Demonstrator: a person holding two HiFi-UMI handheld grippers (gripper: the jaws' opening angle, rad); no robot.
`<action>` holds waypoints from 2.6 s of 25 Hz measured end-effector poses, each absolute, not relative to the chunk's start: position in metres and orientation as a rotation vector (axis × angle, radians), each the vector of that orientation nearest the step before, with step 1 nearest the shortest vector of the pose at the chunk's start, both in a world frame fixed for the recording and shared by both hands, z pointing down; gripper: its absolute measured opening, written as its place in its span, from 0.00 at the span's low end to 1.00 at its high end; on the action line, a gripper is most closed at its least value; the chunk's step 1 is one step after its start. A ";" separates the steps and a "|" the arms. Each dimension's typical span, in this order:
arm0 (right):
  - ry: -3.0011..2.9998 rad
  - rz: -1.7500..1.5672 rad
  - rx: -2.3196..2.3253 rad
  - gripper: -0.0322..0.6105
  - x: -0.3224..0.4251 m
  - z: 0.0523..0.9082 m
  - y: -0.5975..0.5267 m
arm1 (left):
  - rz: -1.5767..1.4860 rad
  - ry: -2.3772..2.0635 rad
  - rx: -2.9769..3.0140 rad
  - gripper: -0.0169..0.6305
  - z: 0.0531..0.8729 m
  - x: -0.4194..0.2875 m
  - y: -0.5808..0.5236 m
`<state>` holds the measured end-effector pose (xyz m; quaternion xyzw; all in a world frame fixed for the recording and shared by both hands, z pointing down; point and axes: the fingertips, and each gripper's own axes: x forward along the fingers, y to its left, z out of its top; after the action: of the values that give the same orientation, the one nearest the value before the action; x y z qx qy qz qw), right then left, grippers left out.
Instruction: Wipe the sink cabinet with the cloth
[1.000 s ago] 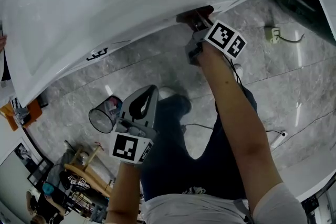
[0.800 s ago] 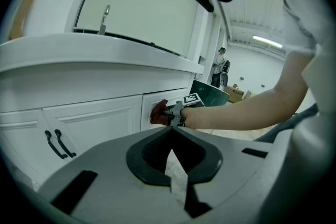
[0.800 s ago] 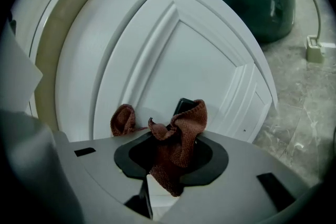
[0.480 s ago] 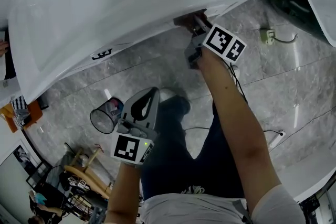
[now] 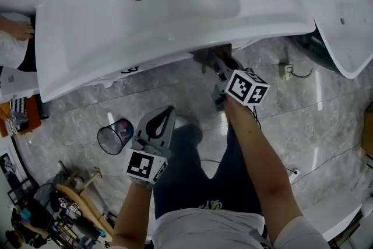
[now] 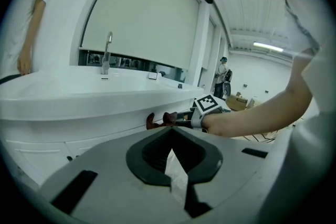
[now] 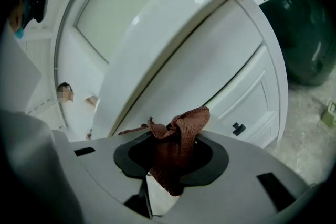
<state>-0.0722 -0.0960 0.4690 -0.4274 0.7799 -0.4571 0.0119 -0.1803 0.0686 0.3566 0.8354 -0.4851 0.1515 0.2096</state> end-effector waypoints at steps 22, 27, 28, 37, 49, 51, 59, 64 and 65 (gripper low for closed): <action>3.032 -0.891 -0.836 0.24 -0.215 0.199 0.004 | 0.260 -1.545 2.304 0.04 0.193 -0.292 0.090; 3.091 -0.798 -0.677 0.24 -0.242 0.159 0.014 | 0.212 -1.634 2.281 0.04 0.159 -0.306 0.090; 3.097 -0.788 -0.648 0.24 -0.246 0.152 0.016 | 0.198 -1.654 2.269 0.04 0.153 -0.309 0.091; 3.141 -0.640 -0.404 0.24 -0.270 0.075 0.021 | 0.126 -1.794 2.172 0.04 0.106 -0.325 0.094; 3.116 -0.424 -0.172 0.24 -0.292 -0.009 0.023 | 0.019 -1.996 2.184 0.04 0.023 -0.348 0.085; 3.114 -0.403 -0.147 0.24 -0.297 -0.013 0.022 | 0.009 -2.023 2.183 0.04 0.017 -0.353 0.085; 3.132 -0.318 -0.107 0.24 -0.316 -0.011 0.025 | -0.017 -2.083 2.173 0.04 0.006 -0.367 0.088; 3.121 -0.334 -0.083 0.24 -0.327 -0.012 0.023 | -0.030 -2.111 2.162 0.04 0.002 -0.379 0.087; 3.120 -0.340 -0.081 0.24 -0.329 -0.011 0.024 | -0.031 -2.113 2.161 0.04 0.001 -0.380 0.088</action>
<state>-0.3288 0.0239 -0.0109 -0.0257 0.9938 -0.1081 0.0010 -0.3801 0.0876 0.0015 0.7137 -0.6979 -0.0101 0.0595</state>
